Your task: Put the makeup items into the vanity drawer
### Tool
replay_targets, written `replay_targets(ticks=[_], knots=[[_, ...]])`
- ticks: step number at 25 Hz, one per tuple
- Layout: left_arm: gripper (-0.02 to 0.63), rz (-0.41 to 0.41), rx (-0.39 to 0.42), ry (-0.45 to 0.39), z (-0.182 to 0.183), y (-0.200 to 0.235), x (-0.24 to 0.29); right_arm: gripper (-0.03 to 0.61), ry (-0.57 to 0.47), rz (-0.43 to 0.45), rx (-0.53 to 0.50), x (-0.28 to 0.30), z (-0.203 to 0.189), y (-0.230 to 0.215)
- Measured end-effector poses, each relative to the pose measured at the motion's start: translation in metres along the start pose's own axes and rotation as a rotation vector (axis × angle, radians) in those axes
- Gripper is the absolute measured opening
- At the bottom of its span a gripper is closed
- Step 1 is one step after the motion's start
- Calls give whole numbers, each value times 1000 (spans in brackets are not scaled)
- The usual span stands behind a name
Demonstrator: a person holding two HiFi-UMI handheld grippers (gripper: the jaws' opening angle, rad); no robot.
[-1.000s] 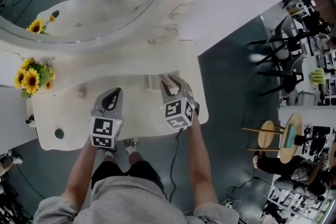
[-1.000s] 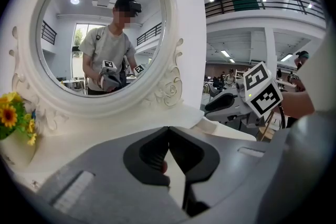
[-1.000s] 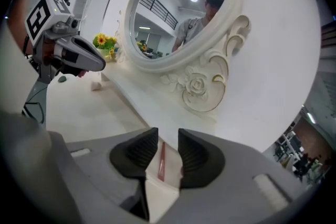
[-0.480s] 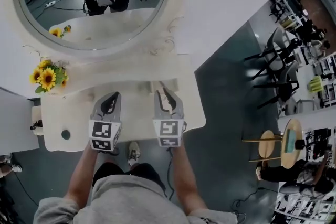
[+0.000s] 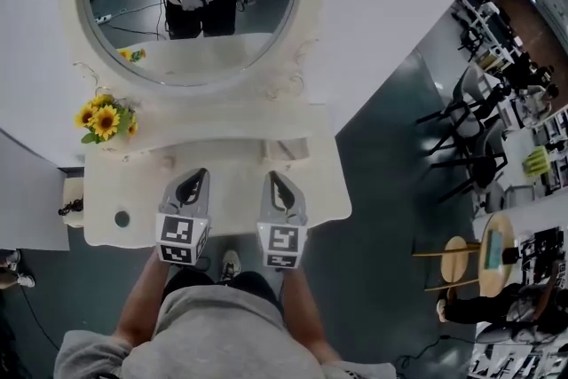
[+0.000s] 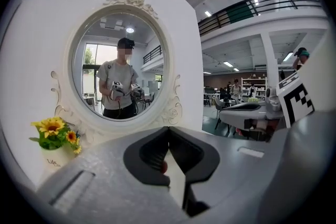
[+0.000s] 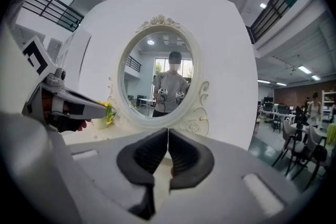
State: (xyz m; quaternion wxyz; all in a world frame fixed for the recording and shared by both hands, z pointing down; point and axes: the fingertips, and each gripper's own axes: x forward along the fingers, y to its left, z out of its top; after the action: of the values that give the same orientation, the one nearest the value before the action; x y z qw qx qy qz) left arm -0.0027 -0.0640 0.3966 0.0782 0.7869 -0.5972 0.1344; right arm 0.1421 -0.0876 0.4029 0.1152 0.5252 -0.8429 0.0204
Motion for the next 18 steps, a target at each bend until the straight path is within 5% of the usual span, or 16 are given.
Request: replay_targets(ticks=[10,18], knots=[[11,26,10,-24,5,4,-6,6,-10,51,-12,-1,1,11],[11,132,-18,-12,-4,37,-25,6,-2,188,-36,20,0,54]])
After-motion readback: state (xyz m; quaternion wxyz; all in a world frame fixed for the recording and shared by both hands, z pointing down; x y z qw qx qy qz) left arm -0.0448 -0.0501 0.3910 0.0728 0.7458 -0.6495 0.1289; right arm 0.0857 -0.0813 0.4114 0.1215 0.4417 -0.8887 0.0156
